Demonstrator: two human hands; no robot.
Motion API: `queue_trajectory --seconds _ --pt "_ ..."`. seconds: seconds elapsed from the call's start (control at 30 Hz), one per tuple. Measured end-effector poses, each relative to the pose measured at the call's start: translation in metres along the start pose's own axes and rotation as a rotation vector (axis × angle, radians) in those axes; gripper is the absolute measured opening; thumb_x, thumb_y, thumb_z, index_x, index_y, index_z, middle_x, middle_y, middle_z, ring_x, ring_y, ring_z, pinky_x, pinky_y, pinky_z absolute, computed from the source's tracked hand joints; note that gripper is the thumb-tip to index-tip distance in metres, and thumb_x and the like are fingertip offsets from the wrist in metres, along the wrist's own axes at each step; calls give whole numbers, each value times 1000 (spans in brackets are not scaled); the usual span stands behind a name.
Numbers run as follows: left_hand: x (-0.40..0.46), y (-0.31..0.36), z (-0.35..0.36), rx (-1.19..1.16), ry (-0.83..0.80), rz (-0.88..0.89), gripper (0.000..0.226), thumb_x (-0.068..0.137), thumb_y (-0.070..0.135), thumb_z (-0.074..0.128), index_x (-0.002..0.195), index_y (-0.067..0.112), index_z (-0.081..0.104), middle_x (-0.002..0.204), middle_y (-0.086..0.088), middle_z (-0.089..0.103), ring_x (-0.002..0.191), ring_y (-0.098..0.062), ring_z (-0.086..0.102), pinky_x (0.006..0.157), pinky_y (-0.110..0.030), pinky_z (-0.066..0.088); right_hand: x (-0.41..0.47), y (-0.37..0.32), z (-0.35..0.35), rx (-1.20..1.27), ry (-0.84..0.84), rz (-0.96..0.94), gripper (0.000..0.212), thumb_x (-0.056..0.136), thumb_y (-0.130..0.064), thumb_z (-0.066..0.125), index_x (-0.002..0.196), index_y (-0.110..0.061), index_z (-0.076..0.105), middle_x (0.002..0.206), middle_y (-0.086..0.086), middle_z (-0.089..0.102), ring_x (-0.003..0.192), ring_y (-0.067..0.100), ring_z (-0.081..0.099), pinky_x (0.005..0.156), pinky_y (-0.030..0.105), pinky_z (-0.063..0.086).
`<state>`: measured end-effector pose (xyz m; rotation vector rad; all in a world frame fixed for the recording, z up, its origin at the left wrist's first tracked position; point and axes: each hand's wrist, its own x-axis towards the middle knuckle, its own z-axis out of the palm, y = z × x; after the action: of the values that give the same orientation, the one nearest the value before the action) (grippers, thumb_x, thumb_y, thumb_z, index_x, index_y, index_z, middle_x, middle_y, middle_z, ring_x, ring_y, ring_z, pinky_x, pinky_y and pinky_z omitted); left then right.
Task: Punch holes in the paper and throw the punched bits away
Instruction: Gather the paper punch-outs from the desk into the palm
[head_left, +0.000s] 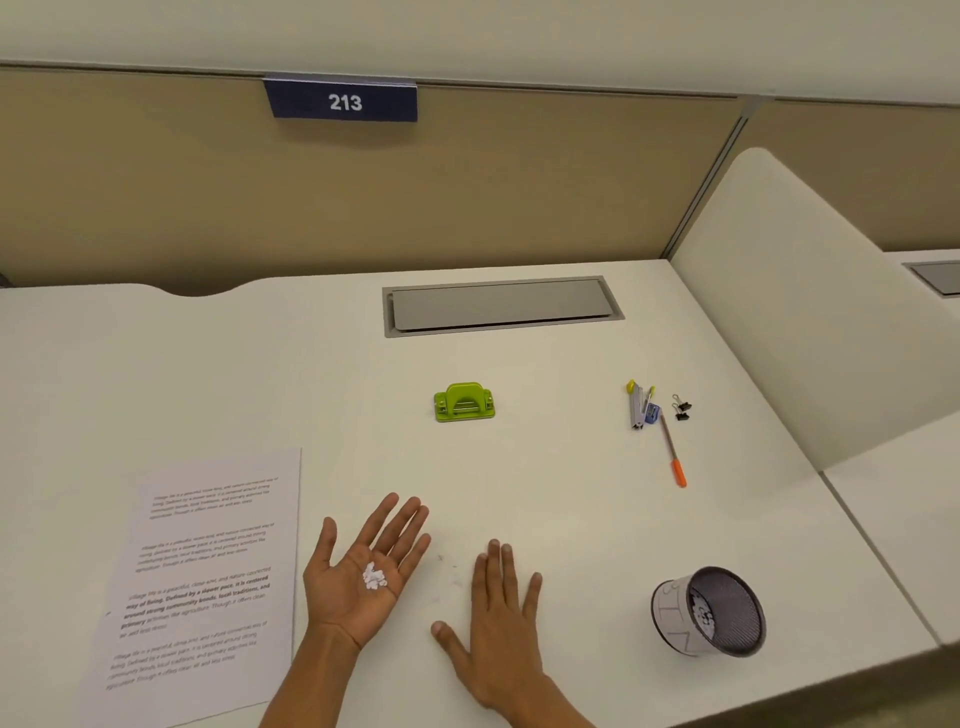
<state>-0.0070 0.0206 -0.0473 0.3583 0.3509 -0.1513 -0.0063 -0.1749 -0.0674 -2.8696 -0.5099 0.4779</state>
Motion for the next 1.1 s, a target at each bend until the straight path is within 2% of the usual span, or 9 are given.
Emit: queue_trajectory --seconds 0.13,0.3,0.5,0.57,0.73,0.8,0.87,0.93,1.1 --pt "-6 4 -3 7 -82 -25 74 98 66 12 150 13 6 160 -13 6 151 -30 -1 123 -45 -9 4 -15 1 -26 11 -43 93 86 -73 36 146 -2 38 157 17 29 146 33 25 106 65 17" --pt "-6 11 -1 -4 -153 -55 75 97 65 9 150 12 4 160 -14 3 150 -30 -5 122 -46 -12 19 -39 5 -1 54 -95 95 89 -74 30 152 -5 13 159 15 24 148 30 21 108 65 14" --pt "-1 20 1 11 -200 -54 75 97 66 6 150 13 0 160 -13 0 150 -30 -8 122 -44 -14 33 -49 1 -5 55 -217 84 92 -62 38 154 -9 19 163 12 13 150 29 11 113 57 10" --pt "0 20 1 14 -198 -60 75 97 66 6 150 13 1 160 -14 0 150 -31 -8 122 -44 -13 34 -47 2 -34 45 -300 76 92 -51 46 153 -15 20 161 11 20 148 30 20 117 56 22" --pt "5 16 4 16 -205 -65 75 97 66 6 150 13 1 160 -13 0 150 -30 -7 122 -43 -12 29 -40 4 -163 116 -516 48 79 -21 66 126 -11 60 125 9 61 110 26 57 84 29 56" --pt "7 14 6 22 -208 -70 75 96 67 5 150 14 0 160 -12 -1 150 -29 -7 122 -43 -13 26 -36 -5 -242 176 -562 28 73 -21 74 100 -13 72 94 1 65 83 16 56 54 20 49" --pt "10 10 8 10 -203 -90 75 96 67 6 150 15 1 160 -12 0 150 -29 -6 122 -43 -13 26 -33 -19 -313 160 -555 18 65 -25 83 78 -18 73 73 -4 60 67 11 53 38 20 32" --pt "12 7 9 -3 -193 -107 75 96 67 7 150 15 2 160 -12 1 151 -30 -5 122 -44 -12 29 -31 -26 -326 123 -511 22 57 -27 89 67 -20 71 64 -5 57 59 9 52 36 22 24" --pt "18 6 12 -16 -164 -109 76 96 67 8 150 14 3 160 -12 3 151 -30 -4 122 -44 -12 32 -37 -26 -227 26 -405 27 58 -24 91 74 -15 72 67 1 64 61 13 56 39 22 43"
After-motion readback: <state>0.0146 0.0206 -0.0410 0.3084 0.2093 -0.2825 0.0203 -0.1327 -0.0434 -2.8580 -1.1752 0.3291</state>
